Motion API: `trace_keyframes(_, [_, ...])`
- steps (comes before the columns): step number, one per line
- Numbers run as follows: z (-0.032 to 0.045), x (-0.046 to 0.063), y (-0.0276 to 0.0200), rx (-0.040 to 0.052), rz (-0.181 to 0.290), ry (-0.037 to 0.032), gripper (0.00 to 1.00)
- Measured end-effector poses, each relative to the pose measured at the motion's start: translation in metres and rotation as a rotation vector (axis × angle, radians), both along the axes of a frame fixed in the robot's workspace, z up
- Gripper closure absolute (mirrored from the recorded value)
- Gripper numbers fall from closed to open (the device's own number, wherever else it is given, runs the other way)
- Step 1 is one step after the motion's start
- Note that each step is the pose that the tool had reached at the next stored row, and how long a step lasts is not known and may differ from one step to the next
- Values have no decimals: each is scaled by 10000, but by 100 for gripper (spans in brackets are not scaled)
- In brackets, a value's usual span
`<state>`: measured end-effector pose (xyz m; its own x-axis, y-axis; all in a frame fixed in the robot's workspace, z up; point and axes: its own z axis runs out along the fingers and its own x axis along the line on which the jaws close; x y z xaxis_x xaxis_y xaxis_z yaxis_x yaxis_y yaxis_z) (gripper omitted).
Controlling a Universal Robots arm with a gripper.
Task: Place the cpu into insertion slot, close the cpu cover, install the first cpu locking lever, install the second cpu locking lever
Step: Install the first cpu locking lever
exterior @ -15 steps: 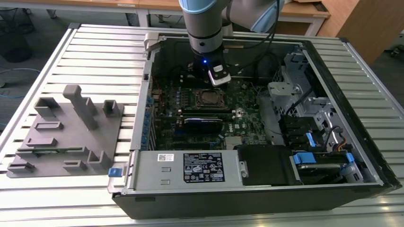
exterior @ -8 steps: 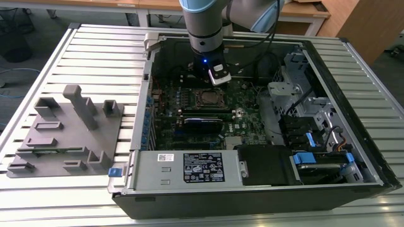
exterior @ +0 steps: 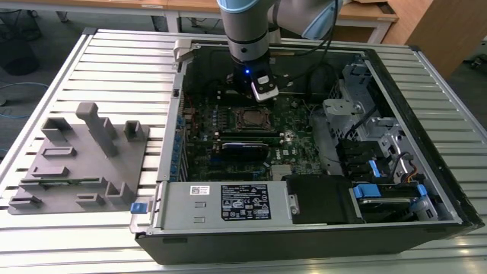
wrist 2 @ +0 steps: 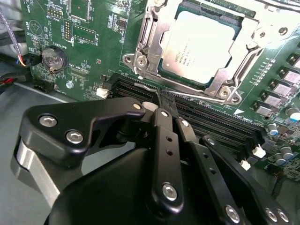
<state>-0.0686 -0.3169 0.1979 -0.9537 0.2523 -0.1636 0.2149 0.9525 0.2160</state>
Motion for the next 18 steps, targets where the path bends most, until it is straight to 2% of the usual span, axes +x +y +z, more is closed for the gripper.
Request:
trace_keyframes(7, [0, 13, 0, -7, -63, 1, 89])
trace_keyframes(18, [1, 20, -2, -76, -147, -5, 89])
